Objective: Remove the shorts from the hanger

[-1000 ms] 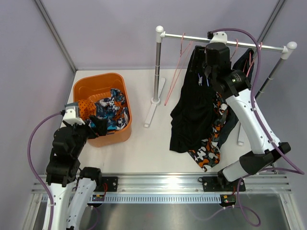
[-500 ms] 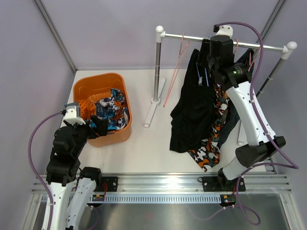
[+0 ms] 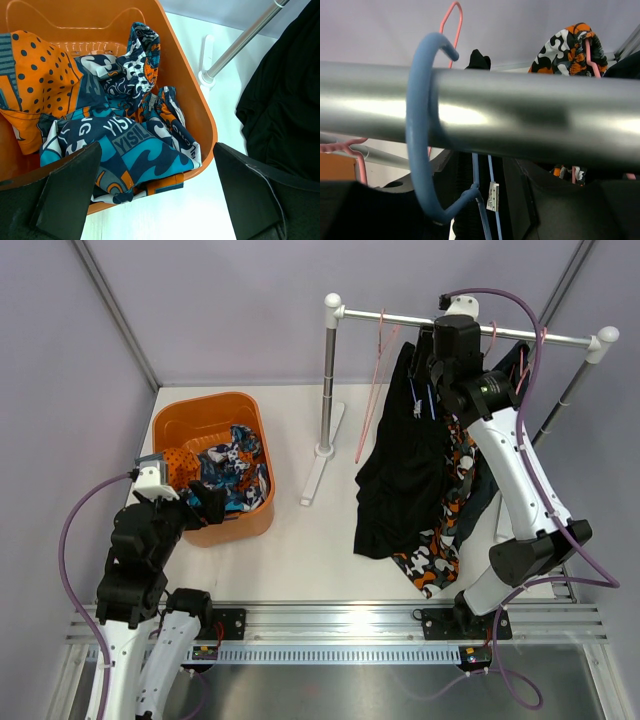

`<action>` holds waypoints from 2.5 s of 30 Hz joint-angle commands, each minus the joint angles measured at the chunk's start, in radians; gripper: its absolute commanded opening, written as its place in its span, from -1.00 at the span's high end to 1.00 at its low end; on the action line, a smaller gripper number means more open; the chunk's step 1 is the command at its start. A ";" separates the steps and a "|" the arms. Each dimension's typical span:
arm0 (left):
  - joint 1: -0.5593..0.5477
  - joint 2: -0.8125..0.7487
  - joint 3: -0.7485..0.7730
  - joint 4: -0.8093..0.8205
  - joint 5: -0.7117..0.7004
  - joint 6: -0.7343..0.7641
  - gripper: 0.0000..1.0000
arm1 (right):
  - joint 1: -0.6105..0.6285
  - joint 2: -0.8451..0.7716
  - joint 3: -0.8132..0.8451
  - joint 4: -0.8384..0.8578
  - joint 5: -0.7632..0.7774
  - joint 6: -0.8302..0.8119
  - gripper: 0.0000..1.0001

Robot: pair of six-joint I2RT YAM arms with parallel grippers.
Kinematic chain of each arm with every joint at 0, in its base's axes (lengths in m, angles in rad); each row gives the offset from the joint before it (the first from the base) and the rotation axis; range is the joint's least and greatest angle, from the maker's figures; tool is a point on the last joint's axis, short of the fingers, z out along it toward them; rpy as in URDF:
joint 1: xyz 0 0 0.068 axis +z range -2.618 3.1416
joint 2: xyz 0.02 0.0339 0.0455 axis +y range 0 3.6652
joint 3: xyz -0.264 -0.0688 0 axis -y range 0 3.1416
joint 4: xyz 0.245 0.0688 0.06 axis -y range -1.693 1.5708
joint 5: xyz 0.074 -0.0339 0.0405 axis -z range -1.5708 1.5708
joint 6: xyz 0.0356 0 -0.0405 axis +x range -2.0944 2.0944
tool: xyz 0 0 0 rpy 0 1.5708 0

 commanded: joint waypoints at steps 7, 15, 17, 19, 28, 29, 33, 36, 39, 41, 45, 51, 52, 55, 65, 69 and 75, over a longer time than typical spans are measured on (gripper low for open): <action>-0.011 0.015 0.000 0.026 -0.011 0.017 -0.98 | -0.005 -0.021 -0.048 0.053 0.001 0.012 0.10; -0.016 0.018 0.000 0.026 -0.013 0.017 -0.98 | -0.005 -0.022 -0.031 0.055 0.020 -0.001 0.22; -0.016 0.018 0.000 0.026 -0.014 0.017 -0.98 | -0.005 -0.021 -0.030 0.052 0.024 -0.001 0.30; -0.017 0.019 0.000 0.026 -0.014 0.017 -0.98 | -0.005 -0.024 -0.031 0.055 0.021 -0.001 0.38; -0.024 0.024 0.000 0.025 -0.014 0.017 -0.98 | -0.005 -0.051 -0.053 0.063 0.032 -0.008 0.86; -0.022 0.024 0.000 0.025 -0.014 0.017 -0.98 | -0.005 -0.061 -0.050 0.063 0.034 -0.010 0.91; -0.024 0.027 0.000 0.025 -0.014 0.017 -0.98 | -0.005 -0.097 -0.034 0.051 0.029 -0.008 1.00; -0.027 0.032 0.000 0.026 -0.014 0.017 -0.98 | -0.006 -0.122 0.006 0.014 0.015 -0.007 1.00; -0.025 0.032 0.000 0.026 -0.013 0.017 -0.98 | -0.005 -0.156 0.018 -0.026 -0.012 0.005 1.00; -0.025 0.033 0.000 0.026 -0.013 0.017 -0.98 | -0.006 -0.189 0.004 -0.055 -0.040 0.015 1.00; -0.027 0.039 -0.001 0.028 -0.008 0.017 -0.98 | -0.003 -0.257 -0.063 -0.081 -0.088 0.032 1.00; -0.028 0.050 -0.001 0.028 -0.002 0.017 -0.98 | -0.003 -0.375 -0.186 -0.141 -0.190 0.067 1.00; -0.028 0.050 -0.001 0.029 -0.002 0.017 -0.98 | 0.004 -0.392 -0.210 -0.153 -0.209 0.068 1.00; -0.028 0.053 -0.001 0.029 0.001 0.017 -0.98 | 0.024 -0.438 -0.275 -0.196 -0.273 0.070 1.00; -0.028 0.085 -0.009 0.063 0.101 0.022 -0.98 | 0.227 -0.542 -0.499 -0.184 -0.275 0.125 1.00; -0.033 0.137 -0.006 0.088 0.164 0.012 -0.98 | 0.359 -0.521 -0.560 -0.138 -0.246 0.179 1.00; -0.173 0.190 0.005 0.115 0.118 -0.037 -0.98 | 0.535 -0.453 -0.564 -0.089 -0.169 0.237 1.00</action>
